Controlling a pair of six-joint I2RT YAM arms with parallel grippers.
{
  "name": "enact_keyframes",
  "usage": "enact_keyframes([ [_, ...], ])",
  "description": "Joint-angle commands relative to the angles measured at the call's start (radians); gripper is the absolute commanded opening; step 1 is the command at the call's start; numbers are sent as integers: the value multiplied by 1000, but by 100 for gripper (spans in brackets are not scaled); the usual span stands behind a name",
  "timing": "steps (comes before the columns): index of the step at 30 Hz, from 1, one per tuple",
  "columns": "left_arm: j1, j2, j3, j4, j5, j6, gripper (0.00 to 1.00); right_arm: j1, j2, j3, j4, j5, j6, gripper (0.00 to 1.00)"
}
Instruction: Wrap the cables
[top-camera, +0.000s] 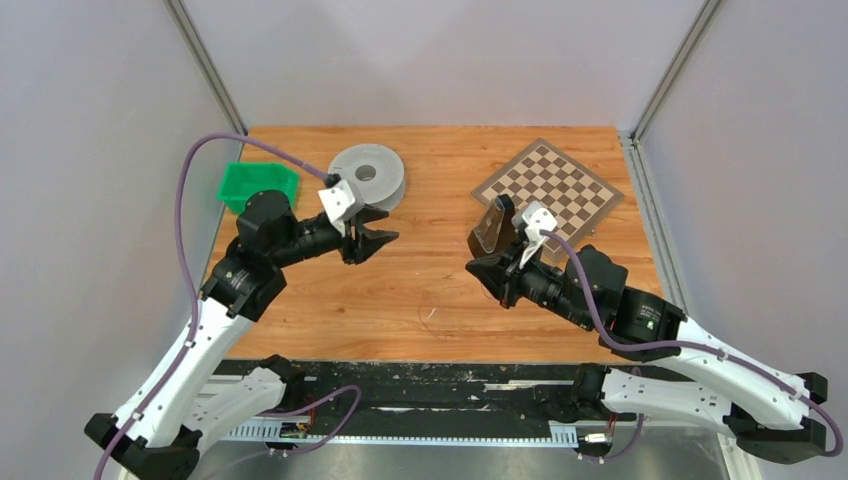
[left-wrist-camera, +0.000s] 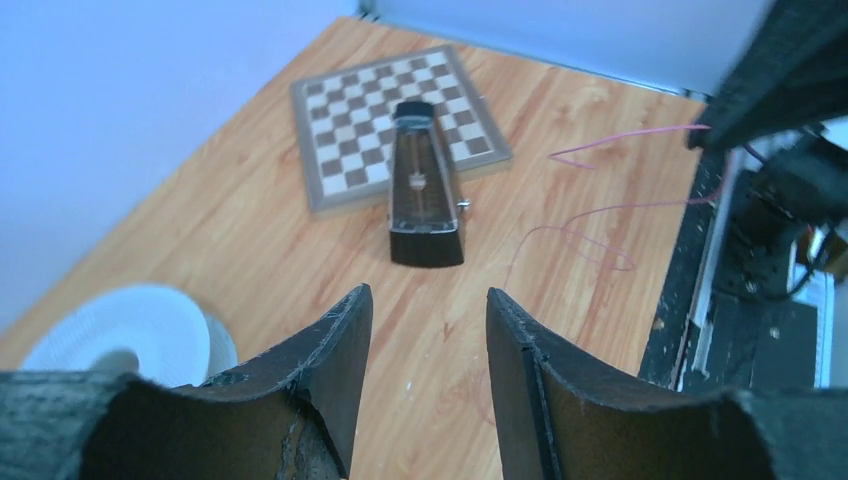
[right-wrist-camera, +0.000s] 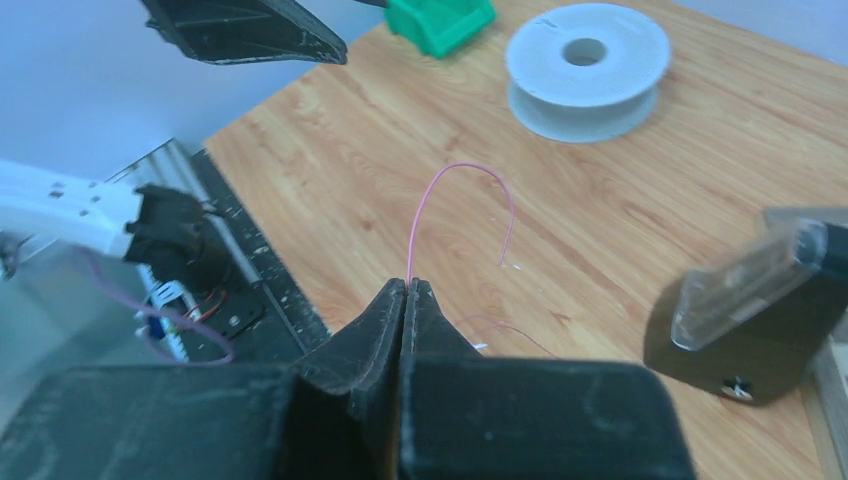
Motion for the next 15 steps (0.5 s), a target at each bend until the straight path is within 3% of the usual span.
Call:
enact_keyframes([
  [1,-10,-43,-37,48,266,263,54,-12,37,71,-32,-211,-90,0],
  [7,-79,-56,8,-37,310,399,57,-49,121,136,-68,-412,-71,0],
  [15,-217,-3,82,-227,250,548,58,-82,211,180,-68,-493,-71,0],
])
